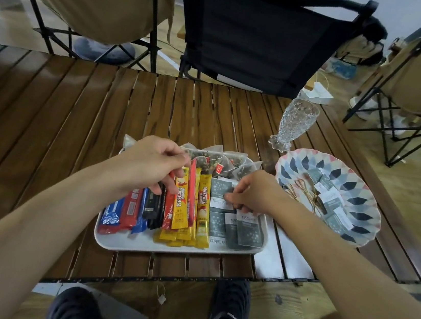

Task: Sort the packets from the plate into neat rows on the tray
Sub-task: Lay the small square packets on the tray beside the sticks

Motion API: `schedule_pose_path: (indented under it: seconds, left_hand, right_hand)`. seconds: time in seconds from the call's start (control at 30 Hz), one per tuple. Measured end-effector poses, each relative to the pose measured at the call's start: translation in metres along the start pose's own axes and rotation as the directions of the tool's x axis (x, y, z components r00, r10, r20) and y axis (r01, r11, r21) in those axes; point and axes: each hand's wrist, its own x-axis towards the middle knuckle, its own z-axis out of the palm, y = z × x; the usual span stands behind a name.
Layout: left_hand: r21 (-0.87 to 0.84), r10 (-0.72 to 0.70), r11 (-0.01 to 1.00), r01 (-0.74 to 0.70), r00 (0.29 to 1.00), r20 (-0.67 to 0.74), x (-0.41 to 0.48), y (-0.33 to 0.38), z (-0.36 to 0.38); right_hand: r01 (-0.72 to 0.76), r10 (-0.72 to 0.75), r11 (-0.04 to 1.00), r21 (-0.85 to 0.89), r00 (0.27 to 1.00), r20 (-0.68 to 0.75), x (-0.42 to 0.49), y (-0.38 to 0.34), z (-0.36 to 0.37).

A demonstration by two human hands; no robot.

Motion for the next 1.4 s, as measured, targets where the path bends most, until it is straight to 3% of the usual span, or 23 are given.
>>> schedule_pose_path:
  seconds: [0.1, 0.2, 0.4, 0.53, 0.73, 0.87, 1.0, 1.17, 1.27, 1.4]
  left_hand:
    - [0.004, 0.001, 1.0, -0.001, 1.0, -0.003, -0.001, -0.001, -0.002]
    - [0.013, 0.002, 1.0, -0.002, 1.0, 0.002, -0.001, 0.0, -0.002]
    - [0.013, 0.006, 1.0, -0.006, 1.0, -0.002, 0.001, 0.005, 0.005]
    - [-0.005, 0.021, 1.0, -0.021, 1.0, 0.006, 0.008, 0.013, 0.015]
    - [0.017, 0.028, 0.999, -0.029, 0.999, 0.029, 0.018, 0.021, 0.03]
    - [0.03, 0.036, 0.999, -0.036, 0.999, 0.019, 0.019, 0.024, 0.032]
    - [0.033, 0.041, 0.999, -0.041, 0.999, -0.002, 0.016, 0.024, 0.026]
    - [0.011, 0.029, 1.0, -0.028, 0.999, -0.044, 0.01, 0.024, 0.016]
    - [-0.002, 0.033, 0.999, -0.033, 0.998, -0.056, 0.007, 0.023, 0.01]
    - [-0.023, 0.034, 0.999, -0.035, 0.998, -0.051, 0.004, 0.019, 0.005]
  right_hand:
    - [0.001, -0.001, 1.0, -0.013, 1.0, 0.004, -0.002, -0.003, -0.002]
    - [-0.013, 0.015, 0.996, 0.087, 0.999, -0.029, -0.003, 0.002, -0.011]
    - [-0.032, 0.059, 0.994, 0.103, 0.961, -0.272, -0.009, 0.041, -0.058]
    - [-0.178, 0.146, 0.983, -0.035, 0.889, -0.433, -0.012, 0.091, -0.081]
    - [-0.407, 0.342, 0.909, -0.088, 0.85, -0.4, -0.013, 0.151, -0.086]
    - [-0.36, 0.32, 0.933, -0.021, 0.853, -0.412, -0.013, 0.155, -0.089]
    - [-0.354, 0.385, 0.922, 0.157, 0.793, -0.473, -0.015, 0.157, -0.092]
    - [-0.36, 0.391, 0.918, 0.165, 0.758, -0.523, -0.027, 0.159, -0.102]
    - [-0.337, 0.437, 0.899, 0.279, 0.728, -0.529, -0.032, 0.161, -0.102]
    - [-0.311, 0.4, 0.917, 0.252, 0.708, -0.581, -0.035, 0.159, -0.106]
